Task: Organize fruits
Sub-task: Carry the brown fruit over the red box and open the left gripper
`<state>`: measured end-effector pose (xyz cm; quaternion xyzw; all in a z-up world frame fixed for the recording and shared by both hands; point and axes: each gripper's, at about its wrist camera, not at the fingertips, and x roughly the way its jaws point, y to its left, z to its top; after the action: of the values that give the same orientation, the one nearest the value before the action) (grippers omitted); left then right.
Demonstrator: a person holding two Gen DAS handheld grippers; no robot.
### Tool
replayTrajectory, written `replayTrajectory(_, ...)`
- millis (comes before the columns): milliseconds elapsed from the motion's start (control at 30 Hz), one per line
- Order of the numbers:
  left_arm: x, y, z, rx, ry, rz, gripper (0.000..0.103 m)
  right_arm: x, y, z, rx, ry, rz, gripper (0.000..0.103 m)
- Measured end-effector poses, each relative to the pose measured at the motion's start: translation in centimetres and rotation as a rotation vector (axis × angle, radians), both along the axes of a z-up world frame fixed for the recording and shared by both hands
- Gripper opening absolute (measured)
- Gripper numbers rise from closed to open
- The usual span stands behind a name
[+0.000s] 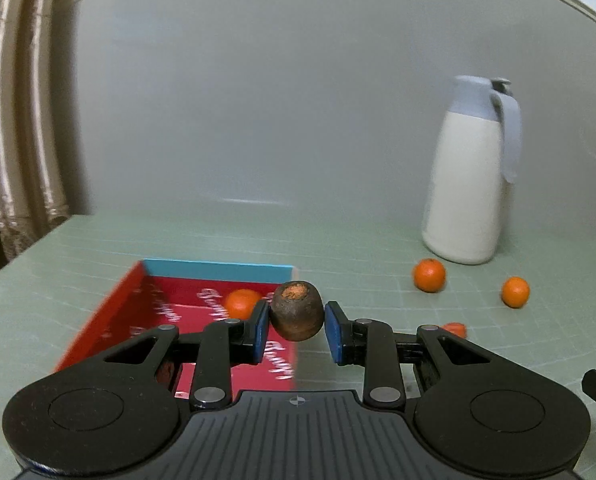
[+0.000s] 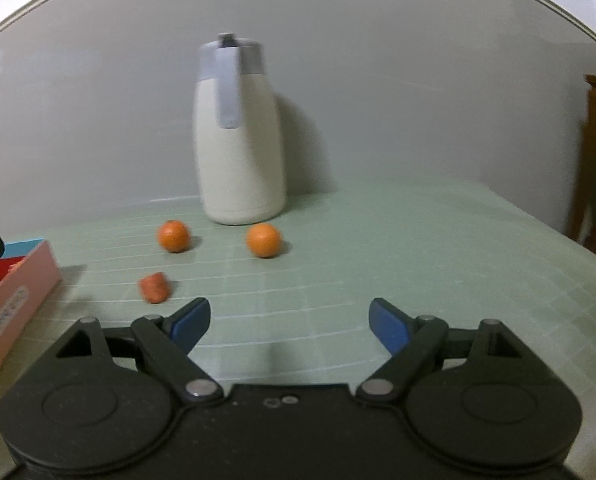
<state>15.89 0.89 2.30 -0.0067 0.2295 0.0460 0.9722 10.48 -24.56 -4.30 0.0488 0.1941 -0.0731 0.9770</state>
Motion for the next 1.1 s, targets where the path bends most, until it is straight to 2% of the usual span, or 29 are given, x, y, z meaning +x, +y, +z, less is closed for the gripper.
replayTrajectory(533, -1.6, 8.1, -2.7, 0.013, 0.061, 0.169, 0.030, 0.9, 7.2, 0.5, -0.039, -0.011, 0.205, 0.086)
replayTrajectory(1100, -1.7, 10.2, -4.8, 0.007, 0.124, 0.196, 0.031, 1.9, 10.9, 0.5, -0.056, 0.011, 0.280, 0.086)
